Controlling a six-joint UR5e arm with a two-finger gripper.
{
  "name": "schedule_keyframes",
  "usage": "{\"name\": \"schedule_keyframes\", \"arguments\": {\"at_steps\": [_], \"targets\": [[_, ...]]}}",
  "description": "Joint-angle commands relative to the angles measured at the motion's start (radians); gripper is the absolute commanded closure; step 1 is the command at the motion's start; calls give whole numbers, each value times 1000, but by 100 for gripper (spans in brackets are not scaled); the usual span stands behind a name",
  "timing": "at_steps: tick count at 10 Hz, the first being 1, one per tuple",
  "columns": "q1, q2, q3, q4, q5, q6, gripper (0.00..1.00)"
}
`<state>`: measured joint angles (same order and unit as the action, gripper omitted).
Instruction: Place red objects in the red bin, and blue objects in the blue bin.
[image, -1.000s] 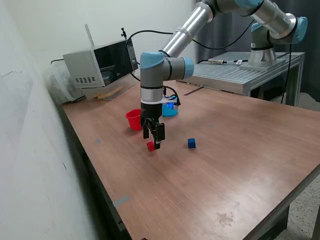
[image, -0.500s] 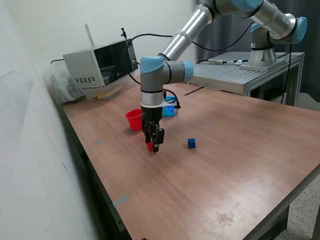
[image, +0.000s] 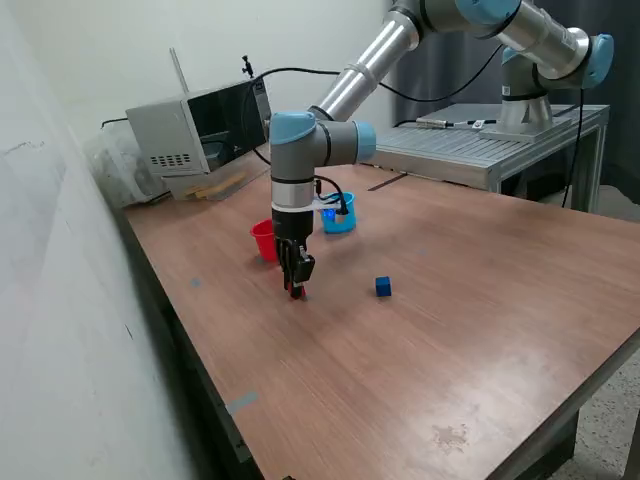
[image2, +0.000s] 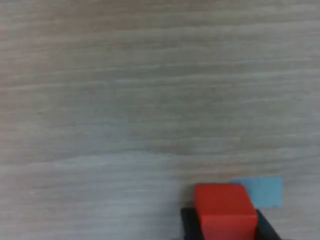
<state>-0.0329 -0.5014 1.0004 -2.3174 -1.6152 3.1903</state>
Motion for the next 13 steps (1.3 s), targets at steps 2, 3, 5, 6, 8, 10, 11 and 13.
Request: {"name": "schedule_keyframes", "arguments": {"at_steps": [2, 3, 5, 6, 8, 10, 11, 13], "targets": [[-4, -104, 59, 13, -8, -29, 100], [-4, -174, 113, 13, -8, -36, 100], [-5, -252, 177, 15, -8, -41, 100], [-24, -252, 178, 21, -9, -47, 100], [-129, -250, 181, 38, -8, -50, 100], [-194, -246, 181, 36, -8, -53, 100], [-211, -238, 181, 36, -6, -53, 100], [-217, -230, 182, 36, -6, -53, 100]]}}
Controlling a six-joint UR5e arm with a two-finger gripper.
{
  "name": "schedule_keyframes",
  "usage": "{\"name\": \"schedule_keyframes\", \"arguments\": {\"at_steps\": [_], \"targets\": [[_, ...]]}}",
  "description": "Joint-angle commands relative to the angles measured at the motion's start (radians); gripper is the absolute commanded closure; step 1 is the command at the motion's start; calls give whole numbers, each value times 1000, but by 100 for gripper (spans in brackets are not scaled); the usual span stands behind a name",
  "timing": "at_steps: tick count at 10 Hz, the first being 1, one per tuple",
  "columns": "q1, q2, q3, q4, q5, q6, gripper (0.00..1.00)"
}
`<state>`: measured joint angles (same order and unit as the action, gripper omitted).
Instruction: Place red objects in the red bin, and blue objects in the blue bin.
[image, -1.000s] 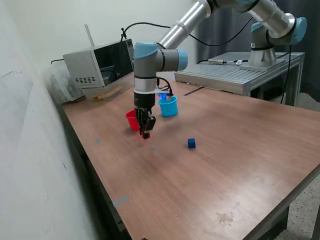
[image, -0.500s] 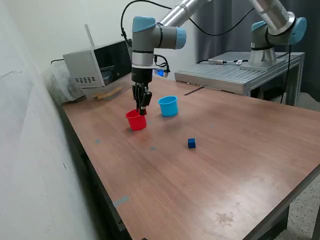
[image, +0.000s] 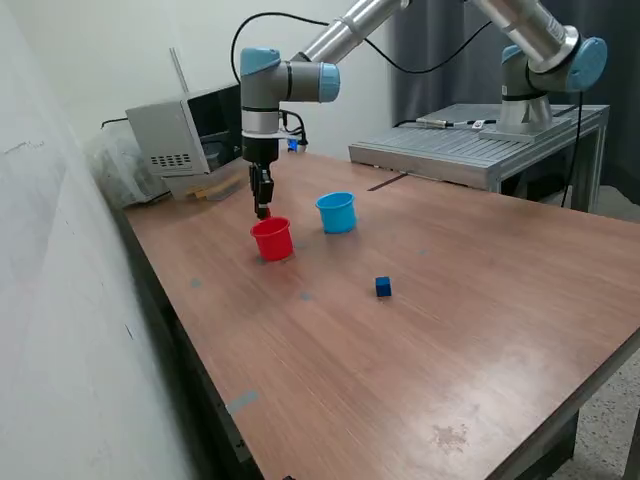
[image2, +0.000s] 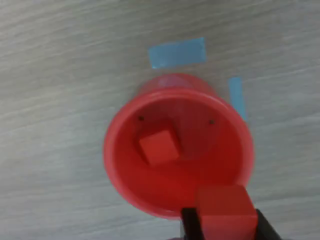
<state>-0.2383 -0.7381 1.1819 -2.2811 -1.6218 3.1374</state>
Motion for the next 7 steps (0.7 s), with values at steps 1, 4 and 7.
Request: {"name": "schedule_keyframes", "arguments": {"at_steps": [1, 4, 7], "targets": [[-12, 8, 1, 0, 0, 0, 100], [-22, 8, 2, 2, 0, 0, 0], [-21, 5, 10, 5, 0, -2, 0]]}}
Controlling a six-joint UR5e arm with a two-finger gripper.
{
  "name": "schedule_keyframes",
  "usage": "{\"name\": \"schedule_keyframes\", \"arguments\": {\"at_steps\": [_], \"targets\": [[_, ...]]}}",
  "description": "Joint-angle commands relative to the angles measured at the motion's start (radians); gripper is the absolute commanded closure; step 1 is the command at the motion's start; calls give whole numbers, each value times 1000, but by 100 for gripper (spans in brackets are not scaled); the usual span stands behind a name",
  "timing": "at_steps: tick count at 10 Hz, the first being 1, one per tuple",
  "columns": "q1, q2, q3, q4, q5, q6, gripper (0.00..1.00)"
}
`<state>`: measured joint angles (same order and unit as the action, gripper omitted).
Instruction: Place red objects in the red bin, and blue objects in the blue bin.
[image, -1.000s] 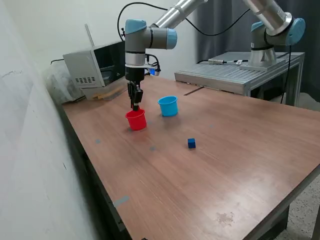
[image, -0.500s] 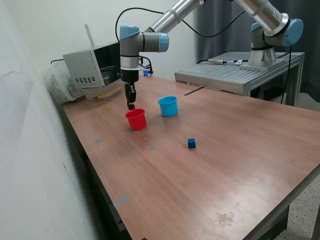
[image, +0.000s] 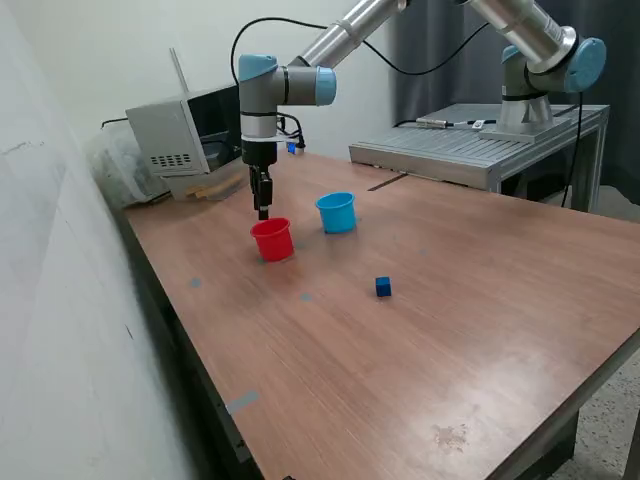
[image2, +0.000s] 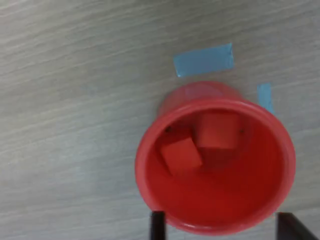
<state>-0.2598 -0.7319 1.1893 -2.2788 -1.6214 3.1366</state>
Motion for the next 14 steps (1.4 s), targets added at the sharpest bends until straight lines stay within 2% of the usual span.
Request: {"name": "schedule_keyframes", "arguments": {"at_steps": [1, 3, 5, 7, 10, 11, 13, 14], "targets": [[10, -1, 4, 13, -2, -1, 0], [33, -68, 59, 54, -3, -1, 0], [109, -214, 137, 86, -8, 11, 0], [180, -334, 176, 220, -2, 17, 0], [286, -451, 231, 291, 2, 178, 0], [325, -458, 239, 289, 2, 282, 0], [405, -451, 236, 280, -2, 362, 0], [407, -427, 225, 268, -2, 467, 0]]}}
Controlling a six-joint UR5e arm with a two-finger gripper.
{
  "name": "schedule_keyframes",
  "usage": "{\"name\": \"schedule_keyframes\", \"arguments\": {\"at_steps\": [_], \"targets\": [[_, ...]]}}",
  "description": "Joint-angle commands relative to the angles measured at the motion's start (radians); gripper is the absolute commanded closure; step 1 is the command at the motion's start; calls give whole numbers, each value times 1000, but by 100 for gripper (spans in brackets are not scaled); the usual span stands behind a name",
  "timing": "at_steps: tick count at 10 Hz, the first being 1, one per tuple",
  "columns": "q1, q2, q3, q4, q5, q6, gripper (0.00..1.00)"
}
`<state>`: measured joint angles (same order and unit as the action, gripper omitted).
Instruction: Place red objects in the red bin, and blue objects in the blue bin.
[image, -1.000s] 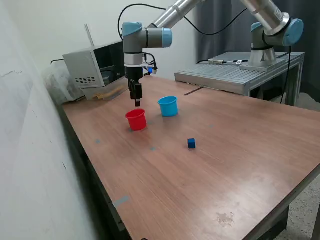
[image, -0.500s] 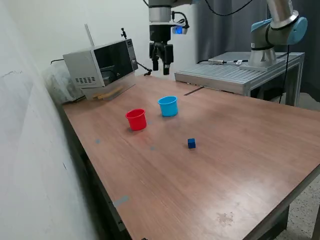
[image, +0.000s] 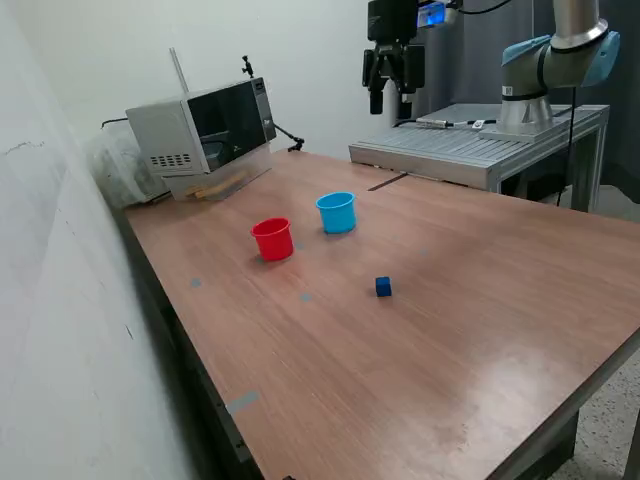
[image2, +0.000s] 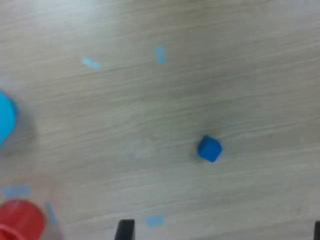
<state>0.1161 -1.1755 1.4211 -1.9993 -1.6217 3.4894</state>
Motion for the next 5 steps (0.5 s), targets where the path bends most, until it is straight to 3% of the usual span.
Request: {"name": "schedule_keyframes", "arguments": {"at_steps": [1, 5], "targets": [[34, 74, -37, -36, -3, 173, 0], [25, 373, -151, -122, -6, 215, 0]]}}
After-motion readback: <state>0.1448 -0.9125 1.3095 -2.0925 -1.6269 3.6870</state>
